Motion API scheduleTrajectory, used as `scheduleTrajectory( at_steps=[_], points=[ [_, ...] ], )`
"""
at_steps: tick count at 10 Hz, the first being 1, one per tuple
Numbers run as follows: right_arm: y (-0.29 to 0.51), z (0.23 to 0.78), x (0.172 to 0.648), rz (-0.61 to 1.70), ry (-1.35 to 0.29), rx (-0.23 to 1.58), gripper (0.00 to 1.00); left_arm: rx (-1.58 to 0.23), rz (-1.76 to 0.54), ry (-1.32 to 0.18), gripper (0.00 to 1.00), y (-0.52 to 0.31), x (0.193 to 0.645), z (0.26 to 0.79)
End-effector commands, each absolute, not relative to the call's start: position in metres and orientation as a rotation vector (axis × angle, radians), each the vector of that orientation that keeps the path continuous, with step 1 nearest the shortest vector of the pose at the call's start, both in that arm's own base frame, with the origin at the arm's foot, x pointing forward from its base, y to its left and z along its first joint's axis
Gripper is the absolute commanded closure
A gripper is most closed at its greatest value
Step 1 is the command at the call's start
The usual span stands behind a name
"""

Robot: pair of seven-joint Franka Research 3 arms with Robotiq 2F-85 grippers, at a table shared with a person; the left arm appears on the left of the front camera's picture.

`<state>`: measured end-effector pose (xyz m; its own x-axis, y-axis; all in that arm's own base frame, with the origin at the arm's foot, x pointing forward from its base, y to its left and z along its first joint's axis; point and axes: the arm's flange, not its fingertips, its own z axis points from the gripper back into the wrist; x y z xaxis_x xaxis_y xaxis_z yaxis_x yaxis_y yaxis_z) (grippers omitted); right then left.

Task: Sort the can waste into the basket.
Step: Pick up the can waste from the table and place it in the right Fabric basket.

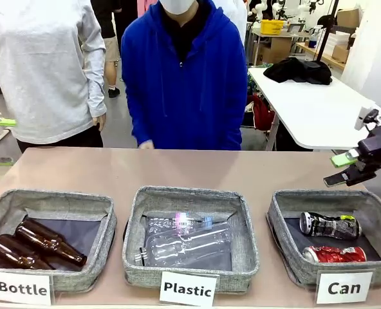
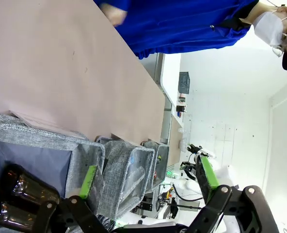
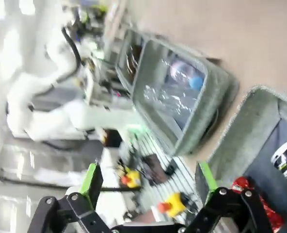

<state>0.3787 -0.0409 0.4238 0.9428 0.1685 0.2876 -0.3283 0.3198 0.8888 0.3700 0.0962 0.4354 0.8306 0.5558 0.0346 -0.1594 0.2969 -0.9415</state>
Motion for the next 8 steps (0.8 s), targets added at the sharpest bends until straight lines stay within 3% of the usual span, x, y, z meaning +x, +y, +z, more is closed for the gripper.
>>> scheduleTrajectory(
  at_steps=[1,3,5,6,8],
  points=[
    [-0.039,0.425,0.380,0.112,-0.178,1.297,0.00,-1.182,0.491,-0.373,0.00,0.098,0.366,0.437],
    [-0.050,0.420,0.379,-0.021,-0.192,1.313,0.00,-1.182,0.491,-0.373,0.00,0.098,0.366,0.437],
    [-0.050,0.423,0.386,-0.068,-0.164,1.208,0.00,-1.182,0.491,-0.373,0.00,0.098,0.366,0.437],
    [-0.062,0.415,0.382,0.015,-0.175,1.297,0.00,-1.182,0.491,-0.373,0.00,0.098,0.366,0.437],
    [-0.062,0.415,0.382,0.015,-0.175,1.297,0.00,-1.182,0.491,-0.373,0.00,0.098,0.366,0.437]
  ],
)
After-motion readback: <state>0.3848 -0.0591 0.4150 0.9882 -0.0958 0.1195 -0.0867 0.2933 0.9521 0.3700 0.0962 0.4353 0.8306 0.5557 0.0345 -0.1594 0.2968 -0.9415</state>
